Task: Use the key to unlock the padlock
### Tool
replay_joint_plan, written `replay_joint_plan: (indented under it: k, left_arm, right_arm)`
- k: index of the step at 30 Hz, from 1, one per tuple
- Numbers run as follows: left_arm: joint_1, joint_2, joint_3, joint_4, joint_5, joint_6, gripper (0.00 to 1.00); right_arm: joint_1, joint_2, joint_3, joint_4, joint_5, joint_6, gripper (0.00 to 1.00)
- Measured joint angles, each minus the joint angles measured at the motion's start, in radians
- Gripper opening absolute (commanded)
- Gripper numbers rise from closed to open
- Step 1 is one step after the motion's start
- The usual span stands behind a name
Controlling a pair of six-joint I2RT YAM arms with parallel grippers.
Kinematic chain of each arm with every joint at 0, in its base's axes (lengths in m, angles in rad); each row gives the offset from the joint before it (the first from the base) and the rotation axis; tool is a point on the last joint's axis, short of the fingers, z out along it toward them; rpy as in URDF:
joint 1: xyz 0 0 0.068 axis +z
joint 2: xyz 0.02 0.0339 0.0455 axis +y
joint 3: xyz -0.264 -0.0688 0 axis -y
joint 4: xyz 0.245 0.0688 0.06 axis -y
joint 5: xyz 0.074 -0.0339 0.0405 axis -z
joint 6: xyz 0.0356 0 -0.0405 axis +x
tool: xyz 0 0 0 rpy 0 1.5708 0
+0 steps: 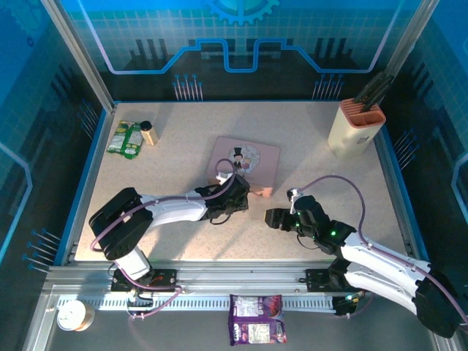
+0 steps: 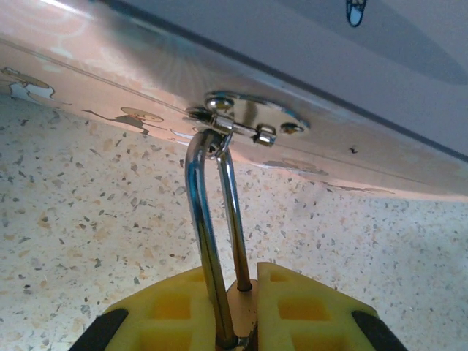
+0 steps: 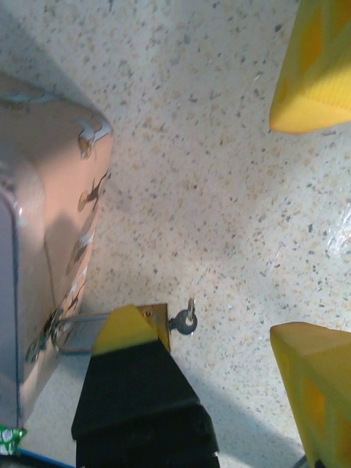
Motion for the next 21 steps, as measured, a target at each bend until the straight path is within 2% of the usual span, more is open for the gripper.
replay_joint_plan:
  k: [4,11,21]
  left_arm:
    - [-0.012,0.021,0.031,-0.035,-0.035,-0.001,0.02]
    - [-0.03,0.062,0.092,-0.087,-0.079,-0.005,0.14]
    - [-0.04,0.076,0.073,-0.087,-0.093,0.014,0.32]
  right_arm:
    - [-0.006,0.031,0.008,-0.015,-0.004,0.017,0.7]
    - [-0.008,0.055,0.015,-0.014,-0.011,0.036,0.7]
    - [-0.015,0.072,0.047,-0.007,-0.03,0.041,0.7]
